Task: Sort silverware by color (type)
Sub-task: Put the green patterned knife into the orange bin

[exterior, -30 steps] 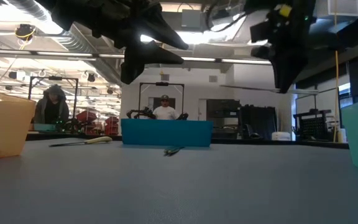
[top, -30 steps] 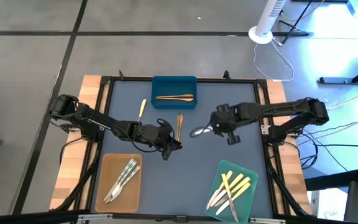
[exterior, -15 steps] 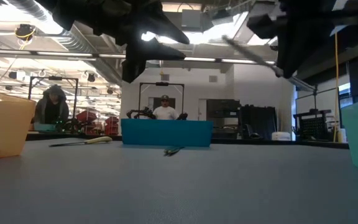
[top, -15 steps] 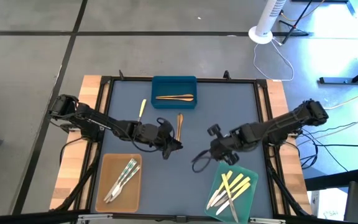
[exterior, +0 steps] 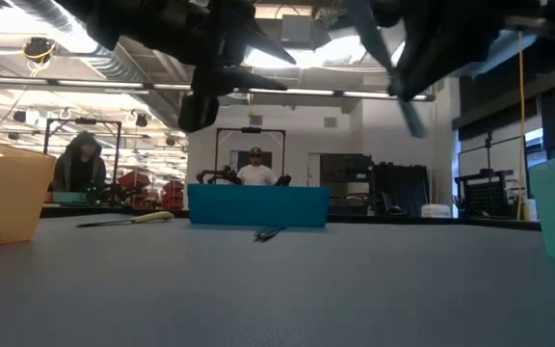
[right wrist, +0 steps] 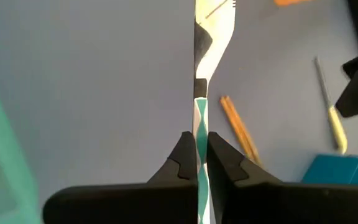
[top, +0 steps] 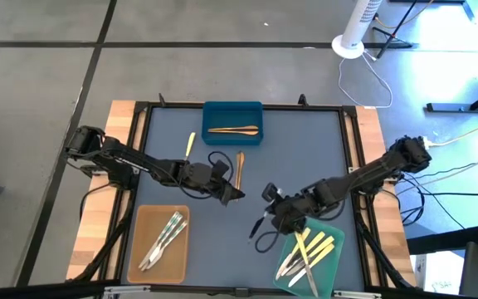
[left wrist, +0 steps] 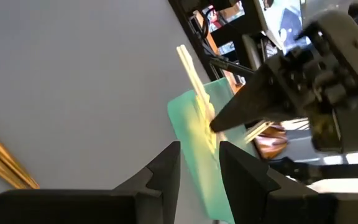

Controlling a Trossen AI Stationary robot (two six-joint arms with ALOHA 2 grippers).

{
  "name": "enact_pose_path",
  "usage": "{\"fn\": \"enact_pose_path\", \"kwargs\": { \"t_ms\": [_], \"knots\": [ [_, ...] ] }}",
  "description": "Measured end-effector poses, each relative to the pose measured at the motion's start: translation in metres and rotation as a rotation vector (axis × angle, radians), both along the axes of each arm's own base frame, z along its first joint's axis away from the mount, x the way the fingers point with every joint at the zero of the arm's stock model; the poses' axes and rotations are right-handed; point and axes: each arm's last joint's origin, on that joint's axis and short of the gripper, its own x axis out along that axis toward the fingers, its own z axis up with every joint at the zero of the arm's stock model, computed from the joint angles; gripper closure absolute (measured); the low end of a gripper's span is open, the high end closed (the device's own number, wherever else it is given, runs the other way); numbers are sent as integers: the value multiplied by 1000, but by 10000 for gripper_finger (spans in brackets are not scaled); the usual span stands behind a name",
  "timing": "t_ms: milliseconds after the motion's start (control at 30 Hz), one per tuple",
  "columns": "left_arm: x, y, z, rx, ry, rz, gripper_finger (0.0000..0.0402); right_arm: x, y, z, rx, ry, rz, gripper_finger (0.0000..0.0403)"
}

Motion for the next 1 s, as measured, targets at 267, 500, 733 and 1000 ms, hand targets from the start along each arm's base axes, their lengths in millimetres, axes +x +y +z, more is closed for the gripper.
{"fn": "enact_pose_path", "kwargs": {
  "t_ms": [267,500,733,1000],
  "knots": [
    [-1,-4,-2,-130,29,47,296,23,11,-7,-8,-142,94,402],
    [-2,-9,-5,-204,59,66,296,29,16,0,78,-229,140,402],
    [-3,-16,-5,-280,65,76,296,31,18,-2,130,-215,183,402],
    [4,-29,-25,-399,115,68,296,32,19,-4,131,-217,183,402]
  ]
}}
